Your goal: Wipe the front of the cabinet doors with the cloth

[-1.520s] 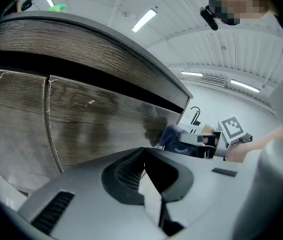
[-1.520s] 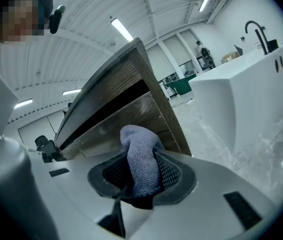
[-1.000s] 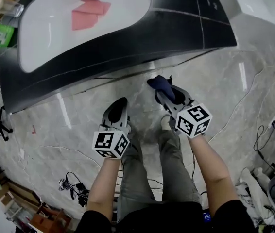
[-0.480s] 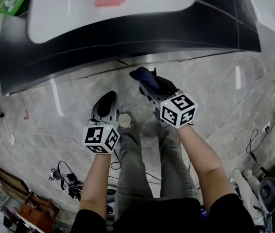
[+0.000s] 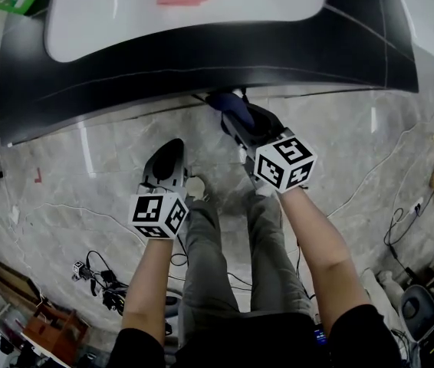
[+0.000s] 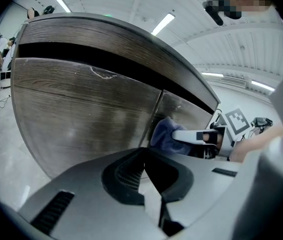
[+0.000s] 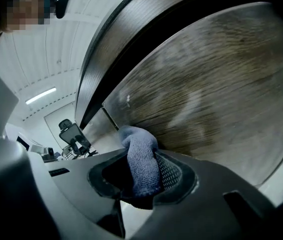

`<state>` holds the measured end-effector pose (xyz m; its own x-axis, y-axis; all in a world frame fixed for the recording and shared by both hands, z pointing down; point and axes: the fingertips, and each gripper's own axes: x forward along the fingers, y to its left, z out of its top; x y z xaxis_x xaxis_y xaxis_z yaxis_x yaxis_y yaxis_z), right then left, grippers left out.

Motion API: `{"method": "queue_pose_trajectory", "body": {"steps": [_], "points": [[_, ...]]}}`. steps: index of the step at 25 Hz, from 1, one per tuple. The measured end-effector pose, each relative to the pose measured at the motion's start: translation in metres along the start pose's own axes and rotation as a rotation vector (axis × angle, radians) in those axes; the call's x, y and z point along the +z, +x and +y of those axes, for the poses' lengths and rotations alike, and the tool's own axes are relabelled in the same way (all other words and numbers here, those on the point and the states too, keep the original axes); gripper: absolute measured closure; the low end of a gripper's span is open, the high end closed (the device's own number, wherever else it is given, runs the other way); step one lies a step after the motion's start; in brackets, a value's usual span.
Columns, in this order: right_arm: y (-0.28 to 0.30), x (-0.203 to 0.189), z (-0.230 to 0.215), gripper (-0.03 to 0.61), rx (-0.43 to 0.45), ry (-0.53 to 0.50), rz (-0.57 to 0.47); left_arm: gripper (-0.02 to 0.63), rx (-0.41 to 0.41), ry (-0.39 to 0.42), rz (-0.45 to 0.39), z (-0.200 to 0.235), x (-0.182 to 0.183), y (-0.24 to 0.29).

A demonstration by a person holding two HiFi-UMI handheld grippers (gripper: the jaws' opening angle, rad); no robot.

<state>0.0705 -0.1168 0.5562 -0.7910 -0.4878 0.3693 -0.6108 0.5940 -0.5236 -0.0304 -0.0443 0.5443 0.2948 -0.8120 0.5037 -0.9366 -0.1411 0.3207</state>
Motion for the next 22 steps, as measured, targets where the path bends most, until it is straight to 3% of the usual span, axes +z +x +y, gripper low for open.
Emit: {"method": "queue_pose_trajectory", "body": {"steps": [22], "points": [[-0.128,0.031,-0.135,0.459,-0.186,0.06,-0.125,0.62,-0.196,0.103,0.03,-0.145,0.005,0.082]]}}
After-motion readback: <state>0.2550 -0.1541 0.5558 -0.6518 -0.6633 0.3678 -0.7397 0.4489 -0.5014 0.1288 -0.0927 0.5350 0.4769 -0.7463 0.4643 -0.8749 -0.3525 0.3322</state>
